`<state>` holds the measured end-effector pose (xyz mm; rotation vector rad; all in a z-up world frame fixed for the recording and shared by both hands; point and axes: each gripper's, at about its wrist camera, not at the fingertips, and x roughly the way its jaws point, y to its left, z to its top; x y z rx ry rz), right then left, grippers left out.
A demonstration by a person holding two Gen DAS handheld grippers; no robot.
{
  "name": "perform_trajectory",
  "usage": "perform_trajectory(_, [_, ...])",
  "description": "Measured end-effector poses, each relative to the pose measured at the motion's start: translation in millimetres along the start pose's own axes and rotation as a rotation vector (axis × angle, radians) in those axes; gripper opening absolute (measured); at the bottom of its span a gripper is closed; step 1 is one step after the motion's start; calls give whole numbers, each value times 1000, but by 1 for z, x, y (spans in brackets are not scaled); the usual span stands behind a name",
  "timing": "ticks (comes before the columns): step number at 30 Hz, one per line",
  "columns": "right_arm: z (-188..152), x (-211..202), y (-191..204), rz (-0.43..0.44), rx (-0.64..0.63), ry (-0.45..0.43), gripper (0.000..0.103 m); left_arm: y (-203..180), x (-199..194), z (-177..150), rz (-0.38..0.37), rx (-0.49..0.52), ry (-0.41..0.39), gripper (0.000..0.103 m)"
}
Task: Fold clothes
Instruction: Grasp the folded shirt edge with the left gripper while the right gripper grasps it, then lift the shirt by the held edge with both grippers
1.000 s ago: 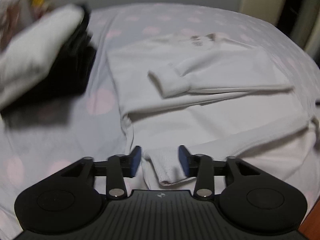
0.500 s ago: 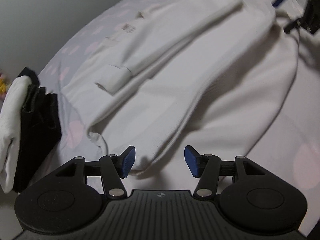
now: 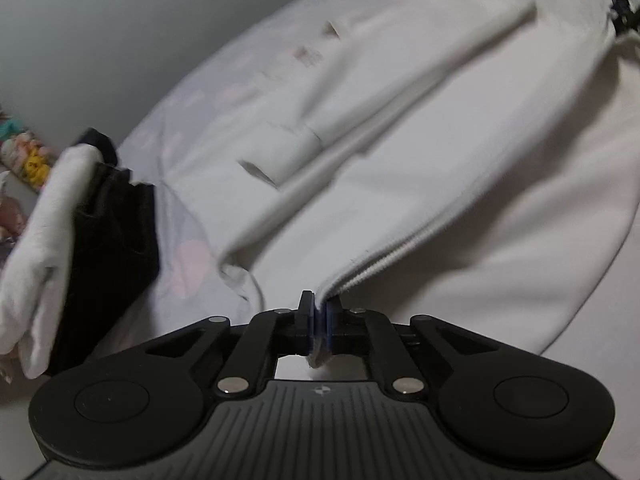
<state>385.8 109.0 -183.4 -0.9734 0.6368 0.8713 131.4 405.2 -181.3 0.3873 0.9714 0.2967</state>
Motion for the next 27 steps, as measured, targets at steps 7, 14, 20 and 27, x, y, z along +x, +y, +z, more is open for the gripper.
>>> perform_trajectory(7, [-11,-101,-7,-113,106,-171,7,17,-100,0,67,-152,-152,5])
perform_trajectory(14, [-41,-193,10,-209,189,-288,6,7,-191,-14,129,-209,-283,6])
perform_trajectory(20, [-64,-241,21,-283,264,-381,6,-4,-242,-23,197,-226,-378,5])
perform_trajectory(27, [-87,-292,31,-318,343,-457,5,-8,-290,-31,238,-229,-459,5])
